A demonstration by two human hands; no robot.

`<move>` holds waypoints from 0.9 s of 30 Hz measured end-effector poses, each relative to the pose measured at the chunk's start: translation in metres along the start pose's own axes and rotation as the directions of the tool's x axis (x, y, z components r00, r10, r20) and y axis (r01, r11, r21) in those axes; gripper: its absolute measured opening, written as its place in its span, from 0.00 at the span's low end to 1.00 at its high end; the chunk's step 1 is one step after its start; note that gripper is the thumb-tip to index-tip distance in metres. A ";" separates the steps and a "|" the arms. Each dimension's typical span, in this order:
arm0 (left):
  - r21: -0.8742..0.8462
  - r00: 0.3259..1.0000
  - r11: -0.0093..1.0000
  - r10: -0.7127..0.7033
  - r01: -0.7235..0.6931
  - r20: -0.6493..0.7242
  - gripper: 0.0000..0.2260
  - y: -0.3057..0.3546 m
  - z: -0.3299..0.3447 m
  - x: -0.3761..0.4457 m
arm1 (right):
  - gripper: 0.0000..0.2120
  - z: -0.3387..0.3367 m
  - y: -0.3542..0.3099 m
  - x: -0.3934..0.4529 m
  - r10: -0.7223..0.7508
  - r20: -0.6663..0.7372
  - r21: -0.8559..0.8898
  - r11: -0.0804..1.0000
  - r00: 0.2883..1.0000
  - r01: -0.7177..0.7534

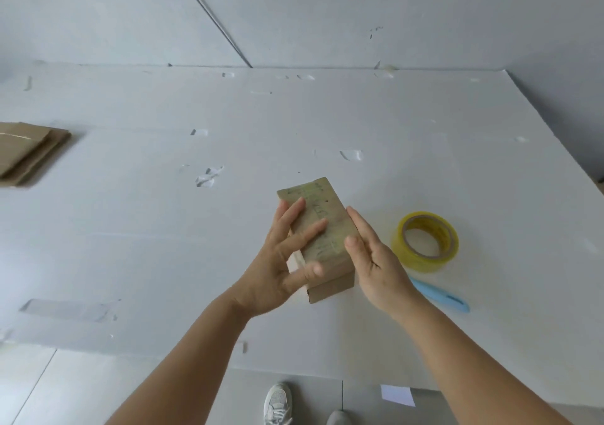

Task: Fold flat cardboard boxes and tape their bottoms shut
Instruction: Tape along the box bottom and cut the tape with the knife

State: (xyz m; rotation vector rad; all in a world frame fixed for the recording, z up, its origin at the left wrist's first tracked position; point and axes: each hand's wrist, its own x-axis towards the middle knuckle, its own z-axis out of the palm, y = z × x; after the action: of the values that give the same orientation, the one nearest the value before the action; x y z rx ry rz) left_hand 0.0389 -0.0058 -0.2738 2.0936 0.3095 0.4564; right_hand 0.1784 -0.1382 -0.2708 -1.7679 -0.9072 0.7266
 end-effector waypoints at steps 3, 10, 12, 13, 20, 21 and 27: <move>0.082 0.999 0.997 0.003 0.000 -0.040 0.31 -0.002 -0.003 0.001 | 0.30 -0.001 0.001 0.001 0.007 0.030 -0.010 1.000 1.000 -0.007; 0.346 0.997 0.935 0.076 -0.075 0.010 0.37 -0.006 -0.019 0.006 | 0.28 -0.003 -0.002 0.000 0.019 0.030 -0.048 0.999 0.999 -0.017; 0.391 1.000 0.920 0.031 -0.029 0.000 0.45 -0.008 -0.019 0.000 | 0.26 -0.005 -0.005 -0.001 0.040 0.043 -0.021 0.999 0.998 -0.039; 0.316 0.999 0.948 -0.015 0.026 -0.036 0.48 -0.006 -0.019 -0.004 | 0.25 -0.006 -0.006 -0.001 0.048 0.050 -0.007 0.999 0.998 -0.047; -0.282 0.989 0.951 -0.142 0.128 -0.029 0.20 0.028 0.006 -0.012 | 0.12 -0.007 -0.020 -0.002 0.124 0.059 -0.045 0.992 0.991 -0.121; -0.277 0.986 0.947 -0.165 0.161 0.012 0.20 0.028 0.005 -0.013 | 0.12 -0.012 -0.023 0.000 0.159 0.091 -0.053 0.987 0.983 -0.155; -0.353 0.913 0.864 -0.403 0.359 -0.058 0.06 0.034 -0.015 0.015 | 0.31 -0.012 -0.047 0.033 0.198 0.129 0.048 0.977 0.972 -0.206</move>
State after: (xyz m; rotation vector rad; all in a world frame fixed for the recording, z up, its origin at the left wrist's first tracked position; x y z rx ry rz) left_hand 0.0477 -0.0068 -0.2345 1.6187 0.6643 0.3753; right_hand 0.1941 -0.1056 -0.2252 -1.7931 -0.7842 0.9950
